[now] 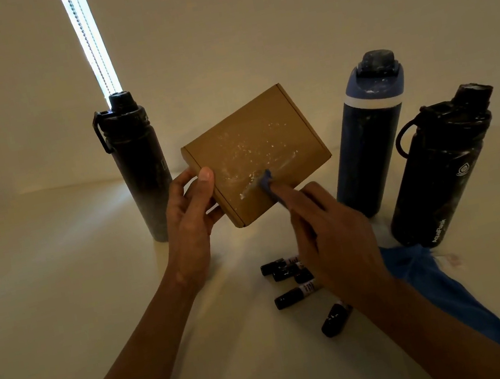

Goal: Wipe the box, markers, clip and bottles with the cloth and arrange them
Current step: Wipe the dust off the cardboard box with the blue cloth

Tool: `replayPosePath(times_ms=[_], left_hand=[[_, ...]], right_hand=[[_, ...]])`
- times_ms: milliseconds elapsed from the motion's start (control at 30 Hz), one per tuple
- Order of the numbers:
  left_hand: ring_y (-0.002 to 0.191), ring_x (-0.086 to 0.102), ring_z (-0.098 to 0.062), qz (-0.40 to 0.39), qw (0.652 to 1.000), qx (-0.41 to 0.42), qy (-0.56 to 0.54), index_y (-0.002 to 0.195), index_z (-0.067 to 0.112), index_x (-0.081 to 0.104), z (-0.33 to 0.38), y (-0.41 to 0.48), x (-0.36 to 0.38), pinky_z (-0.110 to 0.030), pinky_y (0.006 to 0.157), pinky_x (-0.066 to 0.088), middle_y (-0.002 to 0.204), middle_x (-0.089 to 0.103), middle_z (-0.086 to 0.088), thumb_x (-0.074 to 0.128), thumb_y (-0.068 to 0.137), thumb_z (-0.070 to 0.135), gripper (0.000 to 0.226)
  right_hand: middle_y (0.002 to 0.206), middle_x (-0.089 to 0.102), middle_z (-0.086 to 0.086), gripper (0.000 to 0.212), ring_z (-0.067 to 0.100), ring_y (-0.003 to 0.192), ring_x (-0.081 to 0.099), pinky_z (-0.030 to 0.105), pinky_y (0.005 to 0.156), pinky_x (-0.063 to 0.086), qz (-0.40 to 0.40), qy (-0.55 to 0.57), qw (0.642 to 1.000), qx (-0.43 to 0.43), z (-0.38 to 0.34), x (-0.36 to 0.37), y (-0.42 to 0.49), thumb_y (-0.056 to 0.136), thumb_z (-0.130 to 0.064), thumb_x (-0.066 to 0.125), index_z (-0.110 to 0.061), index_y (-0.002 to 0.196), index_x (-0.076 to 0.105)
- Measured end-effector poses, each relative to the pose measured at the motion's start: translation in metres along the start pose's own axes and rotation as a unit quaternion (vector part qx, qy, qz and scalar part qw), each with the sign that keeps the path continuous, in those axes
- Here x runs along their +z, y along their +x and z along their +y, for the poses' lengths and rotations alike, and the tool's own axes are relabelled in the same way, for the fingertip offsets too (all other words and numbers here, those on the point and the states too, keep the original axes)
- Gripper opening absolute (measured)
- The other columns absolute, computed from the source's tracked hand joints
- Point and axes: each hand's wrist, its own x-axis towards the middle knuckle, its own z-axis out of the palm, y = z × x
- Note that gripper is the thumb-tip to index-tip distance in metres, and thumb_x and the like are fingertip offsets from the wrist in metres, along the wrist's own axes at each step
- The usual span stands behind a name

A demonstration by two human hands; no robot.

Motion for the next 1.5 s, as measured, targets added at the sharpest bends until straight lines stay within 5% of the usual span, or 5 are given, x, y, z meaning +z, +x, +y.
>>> replayPosePath(times_ms=[433, 867, 1000, 1267, 1500], left_hand=[[0.12, 0.069, -0.028, 0.011, 1.0, 0.001, -0.005, 0.144, 0.014, 0.054, 0.001, 0.001, -0.003, -0.053, 0.103, 0.056, 0.135, 0.068, -0.006, 0.063, 0.094, 0.045, 0.06], [0.119, 0.07, -0.025, 0.028, 1.0, -0.006, 0.003, 0.144, 0.02, 0.054, -0.001, 0.001, -0.002, -0.056, 0.102, 0.057, 0.138, 0.066, -0.003, 0.069, 0.087, 0.058, 0.07], [0.122, 0.068, -0.027, 0.018, 1.0, -0.002, 0.0, 0.144, 0.017, 0.055, 0.0, 0.002, -0.004, -0.056, 0.103, 0.056, 0.139, 0.065, -0.004, 0.065, 0.092, 0.051, 0.063], [0.12, 0.069, -0.03, 0.01, 1.0, 0.0, 0.01, 0.143, 0.012, 0.054, 0.0, 0.002, -0.007, -0.056, 0.104, 0.055, 0.136, 0.067, -0.008, 0.064, 0.094, 0.047, 0.061], [0.12, 0.07, -0.027, 0.016, 1.0, -0.001, 0.007, 0.142, 0.013, 0.056, -0.001, 0.001, -0.004, -0.056, 0.103, 0.056, 0.135, 0.067, -0.006, 0.065, 0.093, 0.047, 0.06]], right_hand=[[0.109, 0.063, 0.01, 0.045, 0.025, 0.09, 0.066, 0.048, 0.077, 0.062, 0.138, -0.051, 0.988, 0.051, 0.052, -0.002, 0.016, 0.102, -0.021, 0.045, -0.023, 0.148, 0.047], [0.082, 0.062, 0.006, 0.024, 0.015, 0.06, 0.056, 0.032, 0.048, 0.057, -0.009, -0.018, 0.991, -0.132, -0.001, 0.05, -0.005, 0.088, -0.018, 0.06, -0.01, 0.11, 0.068], [0.105, 0.06, 0.001, 0.045, 0.009, 0.076, 0.056, 0.026, 0.063, 0.055, 0.015, -0.032, 0.996, -0.079, 0.015, 0.021, 0.004, 0.102, -0.026, 0.045, -0.027, 0.146, 0.045], [0.113, 0.063, 0.01, 0.048, 0.024, 0.095, 0.066, 0.042, 0.081, 0.061, 0.115, -0.052, 0.991, 0.043, 0.052, -0.002, 0.016, 0.101, -0.025, 0.043, -0.016, 0.148, 0.052], [0.104, 0.057, -0.004, 0.052, 0.004, 0.078, 0.054, 0.014, 0.069, 0.051, 0.079, -0.015, 0.997, 0.003, 0.036, 0.013, 0.013, 0.104, -0.02, 0.051, -0.021, 0.155, 0.042]])
